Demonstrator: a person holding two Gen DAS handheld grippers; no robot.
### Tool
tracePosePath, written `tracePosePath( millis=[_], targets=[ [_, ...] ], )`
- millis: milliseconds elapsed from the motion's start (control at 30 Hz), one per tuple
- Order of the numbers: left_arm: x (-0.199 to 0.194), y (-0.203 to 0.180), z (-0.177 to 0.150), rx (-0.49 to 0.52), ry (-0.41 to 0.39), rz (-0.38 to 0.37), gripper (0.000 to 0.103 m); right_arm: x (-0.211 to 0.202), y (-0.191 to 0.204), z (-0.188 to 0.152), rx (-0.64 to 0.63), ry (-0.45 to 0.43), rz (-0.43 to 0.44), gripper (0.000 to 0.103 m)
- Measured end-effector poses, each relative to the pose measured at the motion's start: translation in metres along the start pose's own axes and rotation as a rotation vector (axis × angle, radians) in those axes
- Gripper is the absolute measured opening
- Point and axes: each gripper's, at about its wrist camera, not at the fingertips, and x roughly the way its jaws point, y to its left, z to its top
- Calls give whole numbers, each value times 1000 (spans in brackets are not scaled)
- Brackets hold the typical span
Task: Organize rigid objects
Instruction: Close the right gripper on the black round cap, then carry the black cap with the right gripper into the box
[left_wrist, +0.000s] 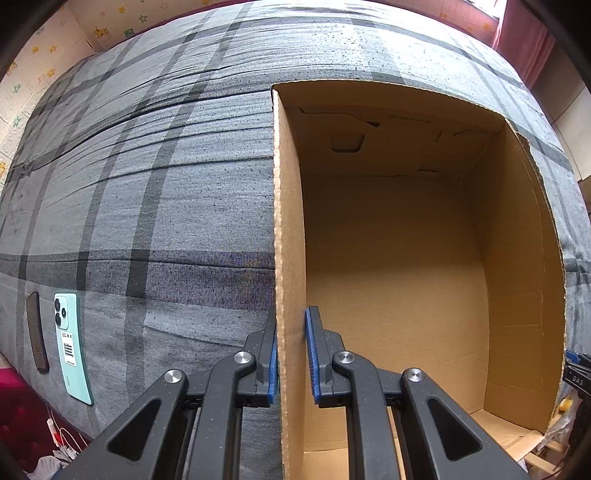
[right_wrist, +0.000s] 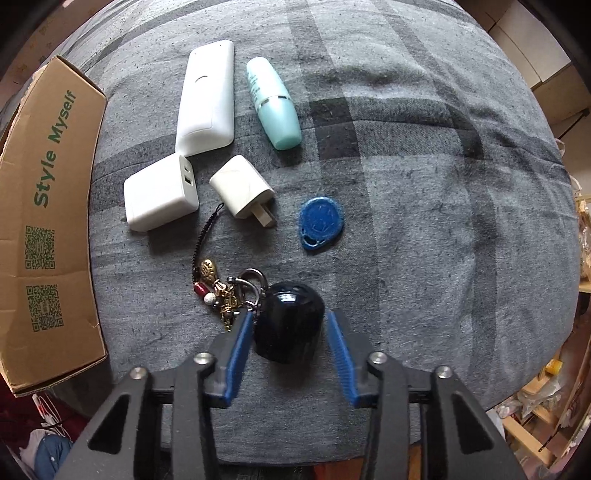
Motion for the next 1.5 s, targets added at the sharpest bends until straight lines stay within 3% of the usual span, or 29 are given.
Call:
tracePosePath(
  millis=[500, 1500],
  targets=[
    [0, -2, 0, 2, -2, 7, 14, -39, 24, 19, -53, -50, -42, 41],
    [-1, -5, 1, 11, -2, 13, 14, -98, 96, 48, -194, -172, -22, 41]
  ],
)
